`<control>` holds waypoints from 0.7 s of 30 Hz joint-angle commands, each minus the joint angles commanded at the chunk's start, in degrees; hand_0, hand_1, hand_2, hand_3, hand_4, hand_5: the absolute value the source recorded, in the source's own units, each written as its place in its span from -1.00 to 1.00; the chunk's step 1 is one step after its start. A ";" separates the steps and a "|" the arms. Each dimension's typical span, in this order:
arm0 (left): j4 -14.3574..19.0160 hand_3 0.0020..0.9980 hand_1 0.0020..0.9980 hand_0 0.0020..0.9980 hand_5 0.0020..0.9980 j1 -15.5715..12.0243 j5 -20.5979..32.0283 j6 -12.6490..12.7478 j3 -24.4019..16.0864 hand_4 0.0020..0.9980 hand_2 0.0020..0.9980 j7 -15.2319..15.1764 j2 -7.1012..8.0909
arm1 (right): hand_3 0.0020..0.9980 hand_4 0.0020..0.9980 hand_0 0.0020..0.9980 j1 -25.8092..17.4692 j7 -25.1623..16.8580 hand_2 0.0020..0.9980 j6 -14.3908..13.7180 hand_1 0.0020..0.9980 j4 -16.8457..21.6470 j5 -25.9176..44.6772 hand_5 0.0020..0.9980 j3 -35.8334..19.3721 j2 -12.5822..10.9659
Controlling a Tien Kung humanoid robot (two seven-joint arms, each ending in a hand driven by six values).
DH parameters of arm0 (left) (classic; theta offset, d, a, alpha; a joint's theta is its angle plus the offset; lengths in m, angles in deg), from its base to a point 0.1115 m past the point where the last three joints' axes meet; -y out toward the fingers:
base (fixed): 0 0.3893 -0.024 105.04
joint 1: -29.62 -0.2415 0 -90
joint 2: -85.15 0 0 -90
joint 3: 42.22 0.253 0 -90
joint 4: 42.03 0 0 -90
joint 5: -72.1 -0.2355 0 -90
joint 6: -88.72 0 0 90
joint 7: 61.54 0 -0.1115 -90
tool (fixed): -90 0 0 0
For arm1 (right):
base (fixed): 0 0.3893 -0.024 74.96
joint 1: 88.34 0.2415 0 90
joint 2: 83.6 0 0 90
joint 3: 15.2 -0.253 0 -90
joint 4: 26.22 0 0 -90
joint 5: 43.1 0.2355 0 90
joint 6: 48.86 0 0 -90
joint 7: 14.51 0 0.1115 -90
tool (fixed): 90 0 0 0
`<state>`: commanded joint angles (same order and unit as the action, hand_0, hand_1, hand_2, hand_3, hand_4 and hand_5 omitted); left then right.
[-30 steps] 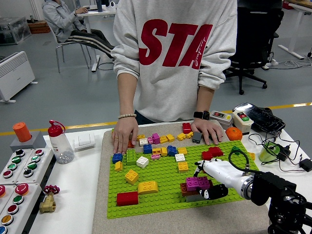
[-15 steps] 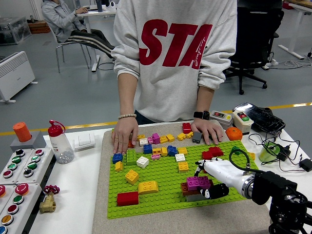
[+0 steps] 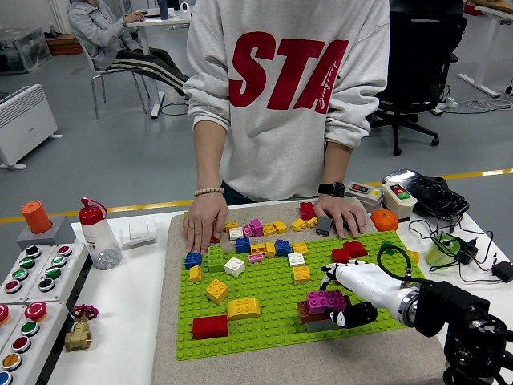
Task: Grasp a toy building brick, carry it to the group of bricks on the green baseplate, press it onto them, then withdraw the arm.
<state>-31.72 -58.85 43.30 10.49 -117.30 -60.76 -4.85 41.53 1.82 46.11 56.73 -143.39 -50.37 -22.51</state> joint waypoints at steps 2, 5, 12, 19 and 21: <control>0.00 0.41 0.45 0.44 1.00 -0.02 -0.03 0.01 -0.03 -0.01 0.63 0.02 0.00 | 0.36 0.17 1.00 -0.01 -0.04 0.93 0.10 0.85 -0.01 0.02 -0.56 0.00 -0.01; 0.00 0.41 0.45 0.44 1.00 -0.06 -0.13 0.04 -0.13 -0.02 0.63 0.06 0.00 | 0.43 0.20 1.00 -0.05 -0.12 0.94 0.24 0.85 -0.01 0.07 -0.55 0.04 -0.01; 0.00 0.41 0.45 0.44 1.00 -0.19 -0.33 0.11 -0.25 -0.01 0.63 0.13 0.00 | 0.47 0.21 1.00 -0.17 -0.19 0.94 0.36 0.85 -0.10 0.01 -0.53 0.21 0.03; 0.00 0.41 0.45 0.44 1.00 -0.26 -0.48 0.14 -0.29 -0.02 0.63 0.18 0.00 | 0.51 0.24 1.00 -0.29 -0.25 0.95 0.49 0.86 -0.08 0.00 -0.52 0.21 0.01; 0.00 0.41 0.45 0.44 1.00 -0.27 -0.50 0.14 -0.29 -0.02 0.63 0.19 0.00 | 0.51 0.24 1.00 -0.32 -0.26 0.95 0.50 0.86 -0.09 0.01 -0.52 0.20 -0.01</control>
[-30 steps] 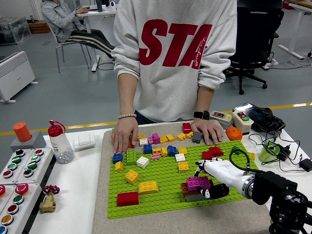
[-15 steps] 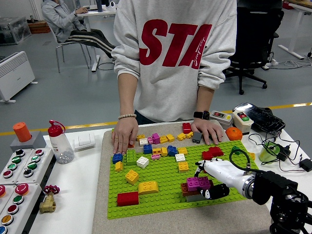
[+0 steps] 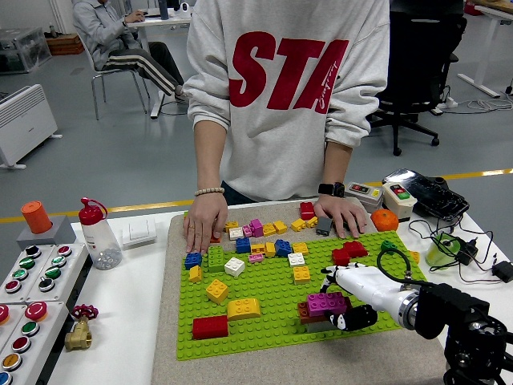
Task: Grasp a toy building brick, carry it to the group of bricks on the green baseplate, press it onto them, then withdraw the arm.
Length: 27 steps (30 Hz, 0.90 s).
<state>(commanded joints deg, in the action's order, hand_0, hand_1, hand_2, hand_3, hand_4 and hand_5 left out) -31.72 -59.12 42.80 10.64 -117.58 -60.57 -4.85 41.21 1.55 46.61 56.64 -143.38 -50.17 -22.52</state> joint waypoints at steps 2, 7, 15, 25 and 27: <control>0.00 0.41 0.45 0.44 1.00 -0.02 -0.01 0.00 0.01 -0.02 0.63 0.01 0.00 | 0.53 0.26 1.00 -0.03 -0.02 0.95 -0.04 0.86 -0.01 -0.02 -0.51 -0.01 -0.01; 0.00 0.41 0.45 0.44 1.00 -0.07 0.08 -0.01 0.11 -0.02 0.63 0.00 0.00 | 0.53 0.26 1.00 -0.06 -0.08 0.95 -0.13 0.86 -0.02 -0.03 -0.51 0.00 0.01; 0.00 0.41 0.45 0.44 1.00 -0.07 0.42 -0.08 0.34 -0.02 0.63 -0.09 0.00 | 0.63 0.34 1.00 0.00 -0.28 0.97 0.02 0.87 0.00 0.09 -0.46 -0.21 0.02; 0.00 0.41 0.45 0.44 1.00 0.08 0.63 -0.13 0.44 -0.02 0.63 -0.15 0.00 | 0.66 0.36 1.00 -0.08 -0.60 0.98 0.39 0.88 0.55 0.56 -0.44 -0.63 -0.20; 0.00 0.41 0.45 0.44 1.00 0.12 0.64 -0.15 0.43 -0.01 0.63 -0.16 0.00 | 0.75 0.42 1.00 -0.35 -0.83 1.00 0.39 0.88 1.17 0.98 -0.39 -1.06 -0.36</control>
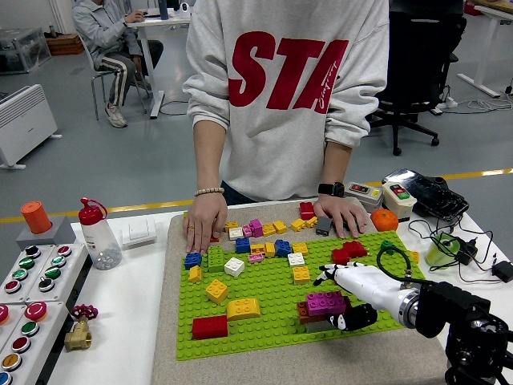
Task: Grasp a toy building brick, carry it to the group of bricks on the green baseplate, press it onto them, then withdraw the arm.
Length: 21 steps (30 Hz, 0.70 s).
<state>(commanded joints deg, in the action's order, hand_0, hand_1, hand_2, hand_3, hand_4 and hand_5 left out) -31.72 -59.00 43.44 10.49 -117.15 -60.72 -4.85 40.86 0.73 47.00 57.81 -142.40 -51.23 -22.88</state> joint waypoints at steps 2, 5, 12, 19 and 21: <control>0.00 0.41 0.45 0.44 1.00 0.03 -0.01 -0.01 -0.02 -0.01 0.63 0.00 0.00 | 0.75 0.42 1.00 -0.30 -0.25 1.00 -0.04 0.88 0.71 0.41 -0.39 -0.48 -0.16; 0.00 0.41 0.45 0.44 1.00 0.07 -0.04 -0.04 -0.03 -0.02 0.63 0.02 0.00 | 0.80 0.40 1.00 -0.96 -0.56 1.00 -0.20 0.88 2.15 0.82 -0.39 -1.33 -0.53; 0.00 0.41 0.45 0.44 1.00 0.10 -0.07 -0.06 -0.12 -0.01 0.63 0.04 0.00 | 0.50 -0.19 0.62 -3.32 -3.72 0.50 -5.51 0.57 6.22 -0.49 -0.66 -1.63 -2.15; 0.00 0.41 0.45 0.44 1.00 0.15 -0.16 -0.05 -0.19 -0.02 0.63 0.12 0.00 | 0.18 -0.42 0.47 -4.50 -10.58 0.33 -14.34 0.43 6.21 -3.34 -0.69 -0.92 -3.13; 0.00 0.41 0.45 0.44 1.00 0.15 -0.13 -0.05 -0.19 -0.02 0.63 0.12 0.00 | 0.18 -0.42 0.47 -4.63 -11.11 0.33 -14.98 0.43 5.95 -3.95 -0.69 -0.73 -3.28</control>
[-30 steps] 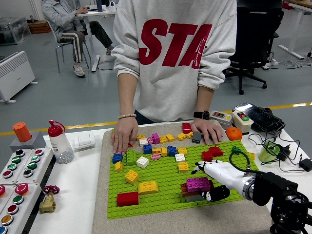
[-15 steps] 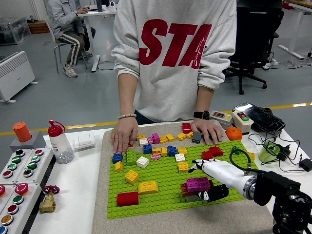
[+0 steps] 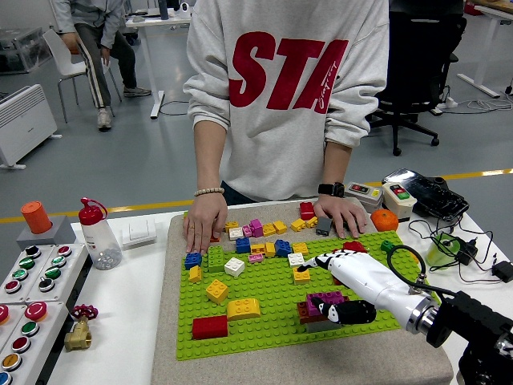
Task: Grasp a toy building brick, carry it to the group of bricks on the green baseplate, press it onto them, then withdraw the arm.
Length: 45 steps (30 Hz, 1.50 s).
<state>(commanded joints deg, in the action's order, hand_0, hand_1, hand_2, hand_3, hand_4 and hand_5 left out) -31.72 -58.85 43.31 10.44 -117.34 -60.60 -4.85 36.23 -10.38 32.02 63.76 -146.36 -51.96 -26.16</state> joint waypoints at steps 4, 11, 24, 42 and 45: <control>0.00 0.41 0.45 0.44 1.00 0.01 -0.13 0.03 -0.10 -0.02 0.63 0.06 0.00 | 0.17 -0.47 0.46 -0.25 0.24 0.33 1.27 0.43 -0.39 -1.10 -0.70 0.37 -0.22; 0.00 0.41 0.45 0.44 1.00 -0.04 -0.47 0.10 -0.33 -0.02 0.63 0.18 0.00 | 0.18 -0.46 0.49 -0.38 0.12 0.34 2.83 0.44 -0.44 -1.51 -0.69 1.15 -0.30; 0.00 0.40 0.45 0.44 1.00 -0.25 -1.01 0.19 -0.52 -0.02 0.63 0.35 0.00 | 0.19 -0.44 0.52 -0.10 0.10 0.35 3.45 0.46 -1.02 -2.33 -0.68 3.41 -0.07; 0.00 0.41 0.45 0.44 1.00 -0.20 -0.68 0.03 -0.19 -0.02 0.63 0.24 0.00 | 0.19 -0.42 0.52 -0.02 0.92 0.34 4.72 0.44 -2.03 -2.62 -0.69 4.26 -0.03; 0.00 0.41 0.45 0.44 1.00 -0.13 -0.61 0.00 -0.13 -0.02 0.63 0.21 0.00 | 0.19 -0.41 0.52 0.05 1.05 0.34 4.93 0.43 -2.03 -2.67 -0.69 4.38 -0.02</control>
<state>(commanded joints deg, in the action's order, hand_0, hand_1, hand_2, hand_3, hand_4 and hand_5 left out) -31.72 -58.98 42.70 10.44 -117.47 -60.39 -4.85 36.28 -9.33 36.95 61.73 -149.03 -47.59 -26.18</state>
